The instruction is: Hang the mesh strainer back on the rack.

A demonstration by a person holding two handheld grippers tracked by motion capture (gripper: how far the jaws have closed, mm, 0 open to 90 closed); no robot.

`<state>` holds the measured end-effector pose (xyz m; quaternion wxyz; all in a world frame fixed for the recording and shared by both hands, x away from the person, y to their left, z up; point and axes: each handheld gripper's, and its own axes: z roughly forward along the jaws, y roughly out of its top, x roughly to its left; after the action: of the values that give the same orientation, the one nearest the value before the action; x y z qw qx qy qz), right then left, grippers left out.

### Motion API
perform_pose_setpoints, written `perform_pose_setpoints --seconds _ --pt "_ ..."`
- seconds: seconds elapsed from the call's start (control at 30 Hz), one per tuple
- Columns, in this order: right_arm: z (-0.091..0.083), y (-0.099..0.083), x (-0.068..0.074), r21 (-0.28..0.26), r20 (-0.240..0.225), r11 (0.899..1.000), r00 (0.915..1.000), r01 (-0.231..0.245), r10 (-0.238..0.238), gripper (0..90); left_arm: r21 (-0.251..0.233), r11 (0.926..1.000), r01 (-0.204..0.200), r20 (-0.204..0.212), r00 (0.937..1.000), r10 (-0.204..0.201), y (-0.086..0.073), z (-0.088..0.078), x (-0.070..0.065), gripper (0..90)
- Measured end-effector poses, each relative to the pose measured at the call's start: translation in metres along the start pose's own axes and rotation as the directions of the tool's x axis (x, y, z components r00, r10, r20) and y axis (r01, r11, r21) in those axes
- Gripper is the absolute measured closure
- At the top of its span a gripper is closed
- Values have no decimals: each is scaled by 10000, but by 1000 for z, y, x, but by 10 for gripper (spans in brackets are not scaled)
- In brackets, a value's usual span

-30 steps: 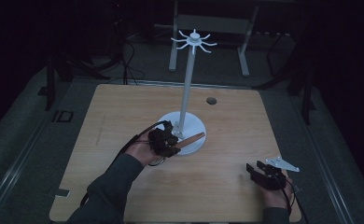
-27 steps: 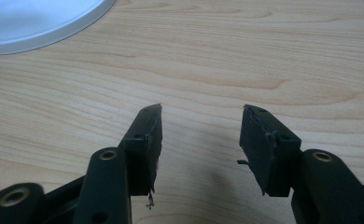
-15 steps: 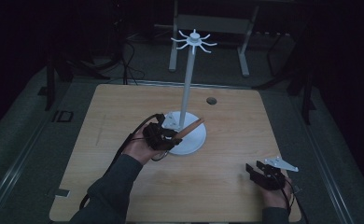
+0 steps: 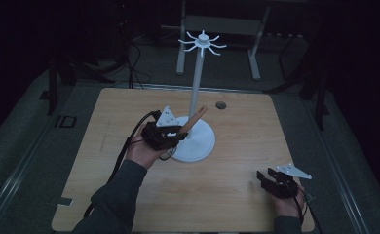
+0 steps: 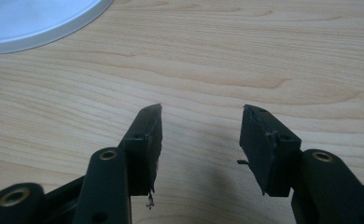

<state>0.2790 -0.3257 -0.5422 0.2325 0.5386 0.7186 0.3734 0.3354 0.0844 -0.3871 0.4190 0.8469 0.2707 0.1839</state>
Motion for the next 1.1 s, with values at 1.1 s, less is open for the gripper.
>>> perform_pose_setpoints --seconds 1.1 --pt "0 0 -2 -26 52 10000 10000 -80 80 485 -2576 9476 1887 -693 9746 -2129 10 -25 6 699"
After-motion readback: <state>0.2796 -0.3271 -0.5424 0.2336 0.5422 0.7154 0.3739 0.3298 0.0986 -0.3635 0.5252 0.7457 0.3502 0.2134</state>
